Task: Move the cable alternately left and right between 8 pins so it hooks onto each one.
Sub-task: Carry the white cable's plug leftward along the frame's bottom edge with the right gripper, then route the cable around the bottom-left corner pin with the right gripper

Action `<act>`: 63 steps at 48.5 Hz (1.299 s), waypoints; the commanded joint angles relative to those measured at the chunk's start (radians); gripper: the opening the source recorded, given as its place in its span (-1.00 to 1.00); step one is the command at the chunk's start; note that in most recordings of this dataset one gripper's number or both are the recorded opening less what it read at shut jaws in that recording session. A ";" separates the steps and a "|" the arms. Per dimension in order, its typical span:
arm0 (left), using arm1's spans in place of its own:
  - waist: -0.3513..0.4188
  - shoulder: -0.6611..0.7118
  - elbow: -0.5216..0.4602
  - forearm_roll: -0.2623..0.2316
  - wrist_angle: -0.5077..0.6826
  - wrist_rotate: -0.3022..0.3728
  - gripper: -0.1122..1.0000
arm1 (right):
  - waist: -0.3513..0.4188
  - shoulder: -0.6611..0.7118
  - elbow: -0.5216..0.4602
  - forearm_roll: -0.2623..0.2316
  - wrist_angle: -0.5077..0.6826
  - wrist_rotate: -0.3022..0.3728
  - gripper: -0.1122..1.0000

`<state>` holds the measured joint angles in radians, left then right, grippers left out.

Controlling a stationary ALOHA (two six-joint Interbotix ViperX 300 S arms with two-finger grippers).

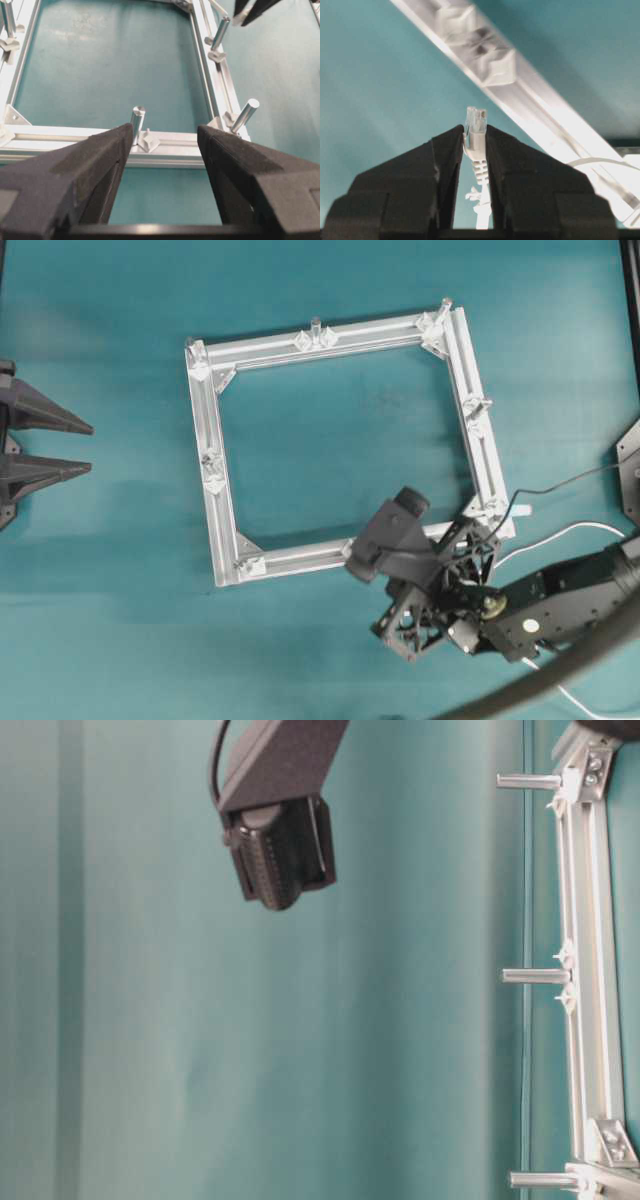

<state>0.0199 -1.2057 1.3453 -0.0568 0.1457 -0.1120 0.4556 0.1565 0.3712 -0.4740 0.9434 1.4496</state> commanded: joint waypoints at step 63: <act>-0.002 0.000 0.003 0.003 0.000 0.084 0.34 | -0.268 0.135 -0.278 0.083 -0.198 -1.256 -0.51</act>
<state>0.0199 -1.2103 1.3576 -0.0568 0.1488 -0.0337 0.1641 0.3007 0.1396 -0.3942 0.7317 0.2470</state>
